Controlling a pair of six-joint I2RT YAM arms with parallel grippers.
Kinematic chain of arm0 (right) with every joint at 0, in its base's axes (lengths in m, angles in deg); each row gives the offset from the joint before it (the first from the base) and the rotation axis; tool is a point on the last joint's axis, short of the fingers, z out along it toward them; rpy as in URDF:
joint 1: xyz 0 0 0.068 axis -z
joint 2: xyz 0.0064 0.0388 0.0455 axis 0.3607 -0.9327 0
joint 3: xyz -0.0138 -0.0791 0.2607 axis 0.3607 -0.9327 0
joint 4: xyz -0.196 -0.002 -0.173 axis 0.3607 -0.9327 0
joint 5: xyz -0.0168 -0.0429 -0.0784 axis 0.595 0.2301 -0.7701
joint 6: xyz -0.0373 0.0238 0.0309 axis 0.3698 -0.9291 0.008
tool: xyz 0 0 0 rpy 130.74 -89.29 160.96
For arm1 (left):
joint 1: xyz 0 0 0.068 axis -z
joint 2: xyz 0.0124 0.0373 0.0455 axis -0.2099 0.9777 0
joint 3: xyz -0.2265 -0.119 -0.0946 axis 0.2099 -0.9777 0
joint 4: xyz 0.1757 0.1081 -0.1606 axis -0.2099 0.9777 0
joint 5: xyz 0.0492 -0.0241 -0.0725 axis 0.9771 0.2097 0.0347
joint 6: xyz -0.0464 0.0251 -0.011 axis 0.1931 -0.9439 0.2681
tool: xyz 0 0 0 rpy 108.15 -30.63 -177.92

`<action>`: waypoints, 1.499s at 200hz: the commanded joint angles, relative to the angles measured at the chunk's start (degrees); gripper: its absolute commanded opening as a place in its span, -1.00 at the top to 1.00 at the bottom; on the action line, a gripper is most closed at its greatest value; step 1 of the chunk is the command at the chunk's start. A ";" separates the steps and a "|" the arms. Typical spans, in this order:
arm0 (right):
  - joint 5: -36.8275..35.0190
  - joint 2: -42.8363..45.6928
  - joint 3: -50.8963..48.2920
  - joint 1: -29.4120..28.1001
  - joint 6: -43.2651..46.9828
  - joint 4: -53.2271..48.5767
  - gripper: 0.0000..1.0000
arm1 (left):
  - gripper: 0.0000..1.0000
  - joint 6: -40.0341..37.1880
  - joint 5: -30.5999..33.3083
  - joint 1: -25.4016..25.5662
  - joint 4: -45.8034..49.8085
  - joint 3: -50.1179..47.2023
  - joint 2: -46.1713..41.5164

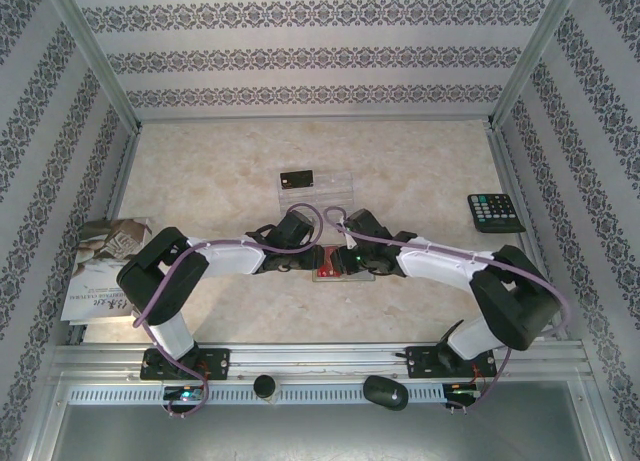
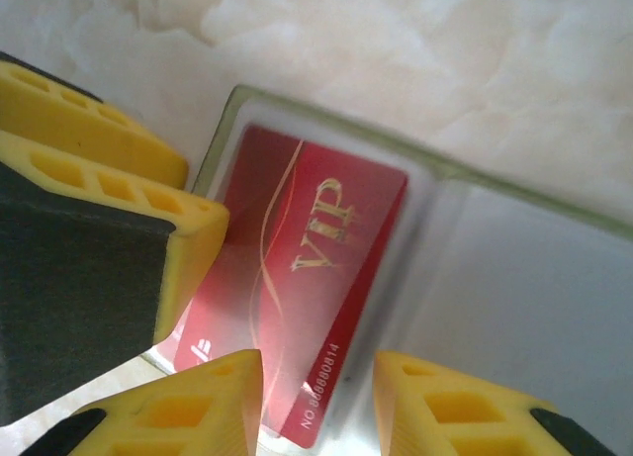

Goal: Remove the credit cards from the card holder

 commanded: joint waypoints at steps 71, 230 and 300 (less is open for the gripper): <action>7.44 -2.42 -0.80 3.93 -3.17 3.33 0.40 | 0.24 -0.97 -0.12 -0.54 4.75 -2.01 8.01; 16.22 -8.67 -3.82 7.84 -7.65 11.40 0.60 | 0.28 -0.60 -0.84 -0.53 4.20 -2.64 7.84; 15.02 -6.86 -5.19 8.28 -7.69 12.15 0.98 | 0.28 -0.37 -0.53 -0.54 4.32 -2.96 7.42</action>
